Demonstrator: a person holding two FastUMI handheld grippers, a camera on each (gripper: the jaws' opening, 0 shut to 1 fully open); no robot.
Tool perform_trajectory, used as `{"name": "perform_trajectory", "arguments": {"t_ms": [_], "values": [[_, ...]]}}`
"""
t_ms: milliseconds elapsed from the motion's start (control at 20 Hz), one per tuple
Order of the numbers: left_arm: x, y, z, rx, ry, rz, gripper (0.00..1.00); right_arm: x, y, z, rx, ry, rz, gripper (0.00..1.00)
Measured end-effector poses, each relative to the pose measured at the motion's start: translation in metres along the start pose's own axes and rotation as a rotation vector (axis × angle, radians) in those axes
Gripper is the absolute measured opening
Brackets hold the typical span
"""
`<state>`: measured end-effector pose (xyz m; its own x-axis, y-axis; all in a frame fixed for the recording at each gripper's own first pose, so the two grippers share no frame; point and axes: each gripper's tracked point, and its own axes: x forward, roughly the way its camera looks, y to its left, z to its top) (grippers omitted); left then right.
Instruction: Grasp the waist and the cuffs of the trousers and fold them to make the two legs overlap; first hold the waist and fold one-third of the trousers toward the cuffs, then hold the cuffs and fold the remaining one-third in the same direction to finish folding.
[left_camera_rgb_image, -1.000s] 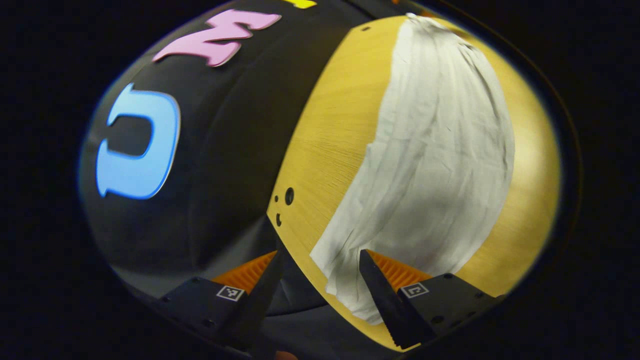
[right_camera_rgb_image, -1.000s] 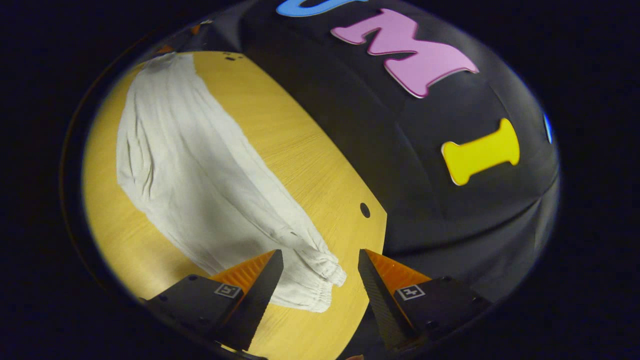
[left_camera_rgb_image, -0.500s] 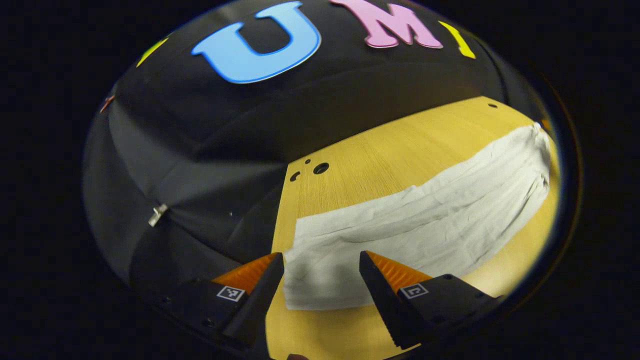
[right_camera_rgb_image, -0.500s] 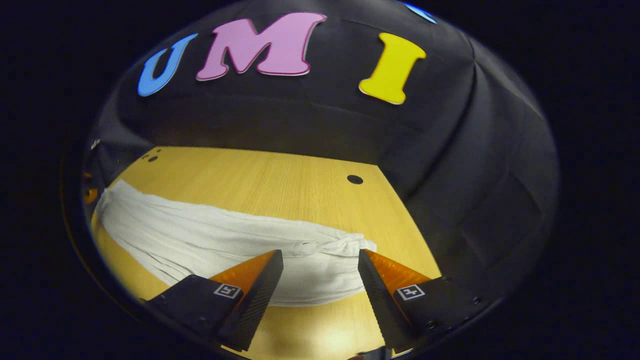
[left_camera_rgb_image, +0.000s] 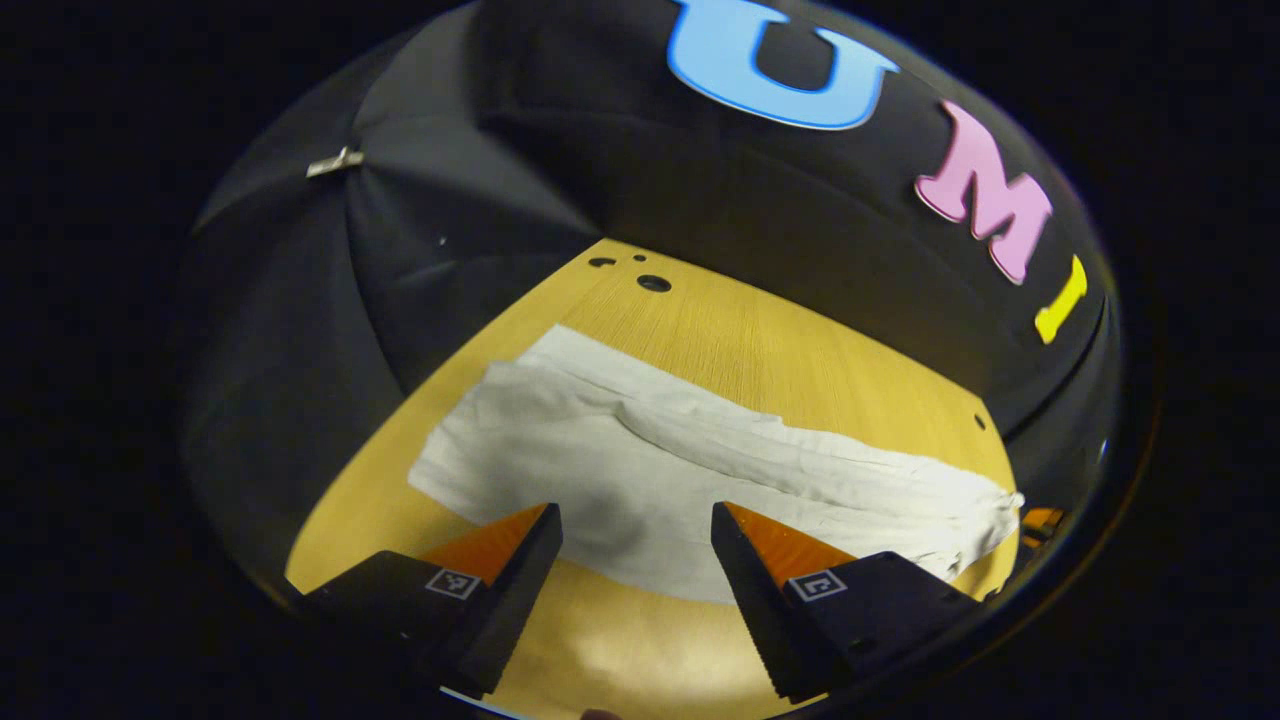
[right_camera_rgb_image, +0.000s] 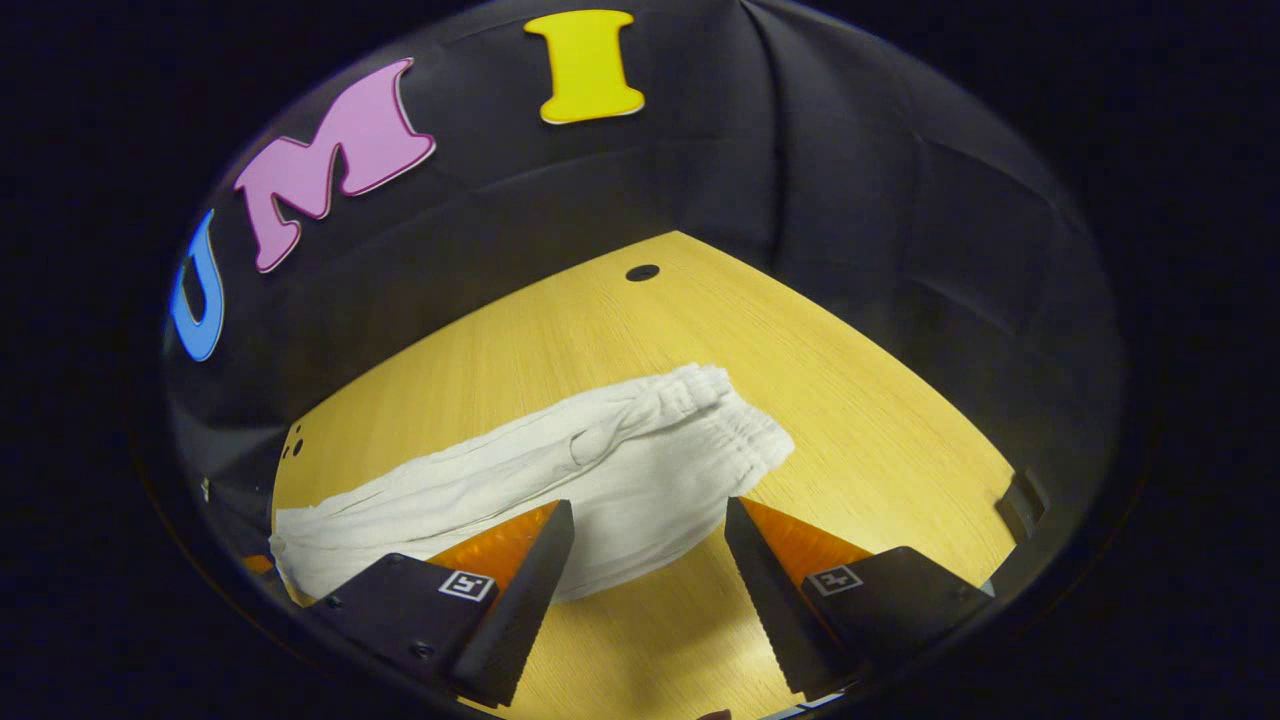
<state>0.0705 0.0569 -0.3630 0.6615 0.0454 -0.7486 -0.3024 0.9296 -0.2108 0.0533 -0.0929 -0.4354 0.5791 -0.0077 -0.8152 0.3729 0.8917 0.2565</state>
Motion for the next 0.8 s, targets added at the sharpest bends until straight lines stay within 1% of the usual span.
{"name": "perform_trajectory", "arguments": {"t_ms": [250, 300, 350, 400, 450, 500, 550, 650, 750, 800], "values": [[0.005, 0.015, -0.02, -0.199, 0.056, -0.006, 0.95, 0.017, -0.023, -0.018, 0.098, 0.055, -0.035, 0.97], [0.006, 0.018, -0.023, -0.23, 0.062, -0.002, 0.91, 0.019, -0.027, -0.019, 0.117, 0.065, -0.04, 0.97], [0.008, 0.021, -0.025, -0.258, 0.07, 0.003, 0.96, 0.023, -0.03, -0.022, 0.132, 0.074, -0.047, 0.97], [0.011, 0.023, -0.028, -0.282, 0.077, 0.007, 0.92, 0.027, -0.032, -0.024, 0.145, 0.083, -0.052, 0.97], [0.013, 0.026, -0.028, -0.306, 0.081, 0.014, 0.96, 0.031, -0.033, -0.024, 0.157, 0.091, -0.055, 0.97], [0.017, 0.029, -0.03, -0.329, 0.083, 0.02, 0.92, 0.034, -0.035, -0.024, 0.17, 0.097, -0.06, 0.97], [0.02, 0.032, -0.03, -0.351, 0.082, 0.028, 0.96, 0.039, -0.036, -0.024, 0.188, 0.101, -0.063, 0.97], [0.027, 0.032, -0.024, -0.383, 0.055, 0.027, 0.96, 0.048, -0.037, -0.024, 0.218, 0.105, -0.072, 0.97], [0.033, 0.029, -0.018, -0.41, 0.045, 0.021, 0.96, 0.055, -0.039, -0.02, 0.224, 0.093, -0.079, 0.97], [0.038, 0.028, -0.015, -0.418, 0.042, 0.02, 0.97, 0.056, -0.037, -0.018, 0.231, 0.089, -0.076, 0.96]]}}
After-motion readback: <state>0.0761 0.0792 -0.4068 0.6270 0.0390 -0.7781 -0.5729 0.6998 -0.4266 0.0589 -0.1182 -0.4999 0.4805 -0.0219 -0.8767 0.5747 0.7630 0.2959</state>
